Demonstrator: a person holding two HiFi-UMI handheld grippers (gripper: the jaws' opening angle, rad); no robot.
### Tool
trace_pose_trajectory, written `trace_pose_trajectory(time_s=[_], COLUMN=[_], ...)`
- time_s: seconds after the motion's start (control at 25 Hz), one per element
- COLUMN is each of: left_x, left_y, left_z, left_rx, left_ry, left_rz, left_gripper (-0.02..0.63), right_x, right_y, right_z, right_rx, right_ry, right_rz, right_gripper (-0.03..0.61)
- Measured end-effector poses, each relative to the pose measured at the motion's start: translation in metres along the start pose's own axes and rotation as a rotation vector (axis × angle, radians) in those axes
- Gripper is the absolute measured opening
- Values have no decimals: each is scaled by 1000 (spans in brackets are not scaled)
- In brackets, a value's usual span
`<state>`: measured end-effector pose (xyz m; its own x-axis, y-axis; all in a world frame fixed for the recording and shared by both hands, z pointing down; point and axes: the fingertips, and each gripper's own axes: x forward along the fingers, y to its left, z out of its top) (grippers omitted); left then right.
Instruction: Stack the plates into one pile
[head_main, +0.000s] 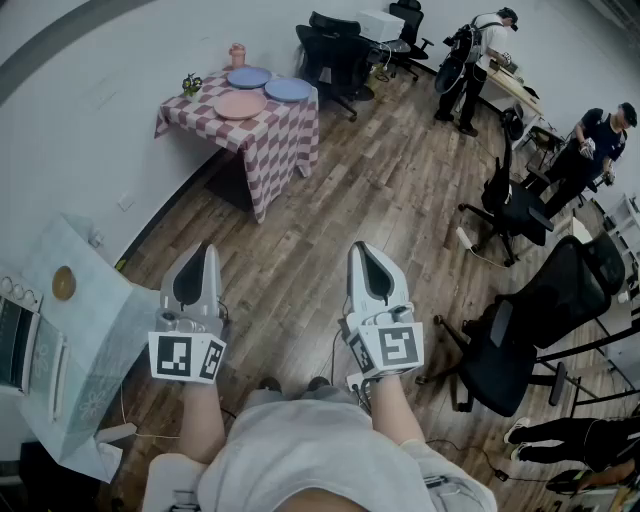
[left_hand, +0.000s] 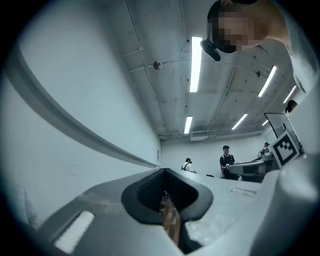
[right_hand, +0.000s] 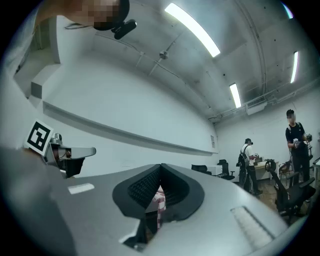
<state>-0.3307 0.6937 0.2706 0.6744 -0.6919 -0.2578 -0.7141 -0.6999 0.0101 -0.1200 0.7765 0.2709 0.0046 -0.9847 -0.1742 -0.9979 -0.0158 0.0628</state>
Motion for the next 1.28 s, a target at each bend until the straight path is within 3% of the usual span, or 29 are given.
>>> trace_pose_trajectory(time_s=[0.6, 0.84, 1.04, 1.28], left_x=[9, 13, 4, 16], left_y=[9, 19, 39, 60], left_z=[-5, -2, -2, -8], left_rx=[5, 42, -58, -61], left_ry=[6, -13, -36, -37], left_rz=[-17, -77, -90, -79], left_gripper=[5, 5, 5, 5], right_x=[13, 25, 25, 45], right_y=[8, 28, 45, 48], right_z=[-12, -12, -18, -17], right_rx=[25, 30, 18, -18], right_ry=[10, -16, -26, -26], right_rz=[0, 39, 5, -11], right_gripper=[2, 2, 2, 2])
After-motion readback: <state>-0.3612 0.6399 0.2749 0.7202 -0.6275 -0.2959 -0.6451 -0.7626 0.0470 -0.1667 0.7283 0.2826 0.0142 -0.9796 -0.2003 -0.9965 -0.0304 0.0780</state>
